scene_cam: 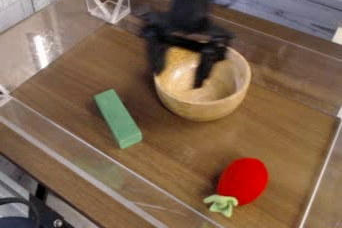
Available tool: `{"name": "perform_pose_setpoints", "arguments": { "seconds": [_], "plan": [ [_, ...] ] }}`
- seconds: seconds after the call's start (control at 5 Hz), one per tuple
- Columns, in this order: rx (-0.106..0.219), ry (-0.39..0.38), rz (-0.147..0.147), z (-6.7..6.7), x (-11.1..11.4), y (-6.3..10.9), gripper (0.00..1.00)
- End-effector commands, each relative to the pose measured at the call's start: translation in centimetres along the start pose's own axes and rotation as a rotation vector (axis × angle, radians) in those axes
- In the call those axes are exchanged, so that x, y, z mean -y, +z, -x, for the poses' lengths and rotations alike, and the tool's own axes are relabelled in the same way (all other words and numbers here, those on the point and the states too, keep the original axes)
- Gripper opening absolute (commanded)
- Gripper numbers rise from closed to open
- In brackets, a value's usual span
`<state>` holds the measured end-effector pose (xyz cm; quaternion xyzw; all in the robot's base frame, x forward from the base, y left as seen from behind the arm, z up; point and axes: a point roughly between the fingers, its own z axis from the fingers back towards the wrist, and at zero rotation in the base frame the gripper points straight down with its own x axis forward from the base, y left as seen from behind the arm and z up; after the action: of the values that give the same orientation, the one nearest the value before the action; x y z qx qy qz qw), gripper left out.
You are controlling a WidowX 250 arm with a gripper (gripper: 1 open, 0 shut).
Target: Put the green block in the brown bowl
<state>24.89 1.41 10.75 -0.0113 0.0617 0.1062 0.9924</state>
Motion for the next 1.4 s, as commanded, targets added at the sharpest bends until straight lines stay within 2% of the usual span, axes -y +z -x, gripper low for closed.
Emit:
{"name": "perform_pose_setpoints", "arguments": {
  "seconds": [0.0,0.2,0.4,0.8,1.2],
  "plan": [
    [0.05,0.148,0.042,1.4,-2.4,0.0,1.0],
    [0.056,0.278,0.078,2.9,-4.2,-1.3,1.0],
    [0.06,0.349,0.099,3.7,-5.2,-2.4,1.0],
    [0.059,0.455,0.132,3.6,-5.9,-4.8,1.0],
    [0.056,0.495,0.164,3.2,-6.2,-6.5,1.0]
  ]
}}
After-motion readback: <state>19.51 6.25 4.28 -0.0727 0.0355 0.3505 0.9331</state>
